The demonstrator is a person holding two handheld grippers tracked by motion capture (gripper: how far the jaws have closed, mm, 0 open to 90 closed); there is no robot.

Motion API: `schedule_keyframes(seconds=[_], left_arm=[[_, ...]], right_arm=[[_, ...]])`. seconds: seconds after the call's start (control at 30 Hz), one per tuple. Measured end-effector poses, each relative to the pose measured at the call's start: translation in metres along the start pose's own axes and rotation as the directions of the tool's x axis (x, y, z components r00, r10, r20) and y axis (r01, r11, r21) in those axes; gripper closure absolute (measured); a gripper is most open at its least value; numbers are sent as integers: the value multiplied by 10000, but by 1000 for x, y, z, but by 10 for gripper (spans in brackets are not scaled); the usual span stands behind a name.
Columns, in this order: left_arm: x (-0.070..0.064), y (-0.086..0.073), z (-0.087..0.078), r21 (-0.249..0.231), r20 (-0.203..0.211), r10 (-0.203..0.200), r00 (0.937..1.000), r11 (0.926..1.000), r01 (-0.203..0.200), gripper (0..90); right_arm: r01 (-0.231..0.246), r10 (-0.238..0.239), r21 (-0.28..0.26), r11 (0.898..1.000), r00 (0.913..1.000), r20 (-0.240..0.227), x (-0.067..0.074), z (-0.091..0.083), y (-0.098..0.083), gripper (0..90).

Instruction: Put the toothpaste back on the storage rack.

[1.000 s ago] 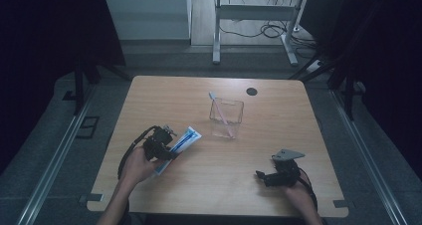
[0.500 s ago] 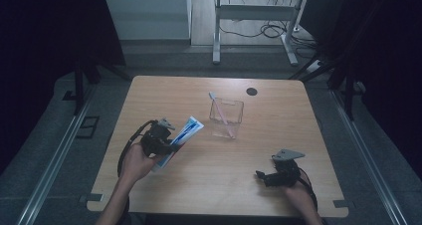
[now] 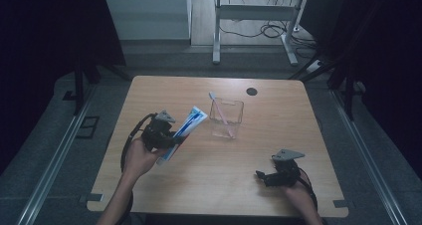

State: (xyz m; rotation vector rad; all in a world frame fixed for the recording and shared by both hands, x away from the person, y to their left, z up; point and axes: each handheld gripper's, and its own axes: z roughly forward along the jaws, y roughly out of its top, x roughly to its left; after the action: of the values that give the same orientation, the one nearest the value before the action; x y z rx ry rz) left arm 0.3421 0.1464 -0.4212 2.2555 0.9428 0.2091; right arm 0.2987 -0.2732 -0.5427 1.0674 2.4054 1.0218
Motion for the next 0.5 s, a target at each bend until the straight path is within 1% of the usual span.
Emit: schedule_keyframes(seconds=[0.23,0.33,0.5], left_arm=[[2,11,-1,-371,56,-6,10000,9993,8,739],[1,18,-2,-522,67,19,10000,9986,-16,739],[-1,32,-1,-739,-17,259,9997,9969,-259,738]], right_arm=[[11,-11,-1,10000,10000,5,0,0,0,100],[9,-9,-2,10000,10000,4,0,0,0,100],[30,-30,5,10000,10000,5,0,0,0,100]])
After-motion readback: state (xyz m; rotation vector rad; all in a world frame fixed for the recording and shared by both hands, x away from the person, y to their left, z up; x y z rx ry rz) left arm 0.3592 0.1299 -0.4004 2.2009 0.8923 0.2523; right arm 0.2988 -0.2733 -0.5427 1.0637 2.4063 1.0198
